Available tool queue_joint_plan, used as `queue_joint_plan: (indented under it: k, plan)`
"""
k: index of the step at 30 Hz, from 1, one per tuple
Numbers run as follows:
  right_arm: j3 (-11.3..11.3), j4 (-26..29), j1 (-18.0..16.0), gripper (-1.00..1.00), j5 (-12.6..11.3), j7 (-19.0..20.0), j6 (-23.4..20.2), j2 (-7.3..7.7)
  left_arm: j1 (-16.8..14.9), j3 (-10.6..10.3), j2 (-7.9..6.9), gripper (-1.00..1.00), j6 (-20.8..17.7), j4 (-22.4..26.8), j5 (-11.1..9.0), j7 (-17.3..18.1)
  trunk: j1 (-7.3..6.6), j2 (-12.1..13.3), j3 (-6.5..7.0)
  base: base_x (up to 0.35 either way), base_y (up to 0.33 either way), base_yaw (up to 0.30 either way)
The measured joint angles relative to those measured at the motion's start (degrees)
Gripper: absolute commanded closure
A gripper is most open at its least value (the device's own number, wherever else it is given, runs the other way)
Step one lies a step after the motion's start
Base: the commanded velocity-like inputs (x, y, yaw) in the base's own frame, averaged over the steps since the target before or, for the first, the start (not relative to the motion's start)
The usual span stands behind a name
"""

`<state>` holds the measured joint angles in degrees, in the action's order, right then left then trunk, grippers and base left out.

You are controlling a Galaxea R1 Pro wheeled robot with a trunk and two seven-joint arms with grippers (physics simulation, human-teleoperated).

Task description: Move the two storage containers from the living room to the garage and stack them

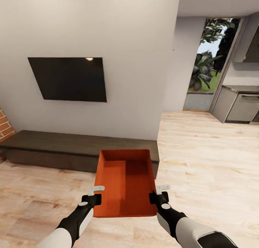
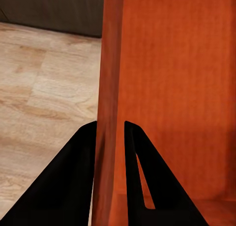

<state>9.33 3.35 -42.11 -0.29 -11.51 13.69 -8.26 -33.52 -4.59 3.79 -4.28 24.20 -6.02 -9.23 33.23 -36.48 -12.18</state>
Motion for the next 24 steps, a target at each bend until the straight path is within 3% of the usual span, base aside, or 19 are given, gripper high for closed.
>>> queue_joint_plan:
  k: [24]
  plan:
    - [0.0, 0.0, 0.0, 1.0, 0.0, -0.1, 0.0, -0.08, 0.0, 0.0, -0.08, 1.0, 0.0, 0.0, 0.0, 0.1, 0.0, 0.0, 2.14, 0.0, 0.0, -0.098]
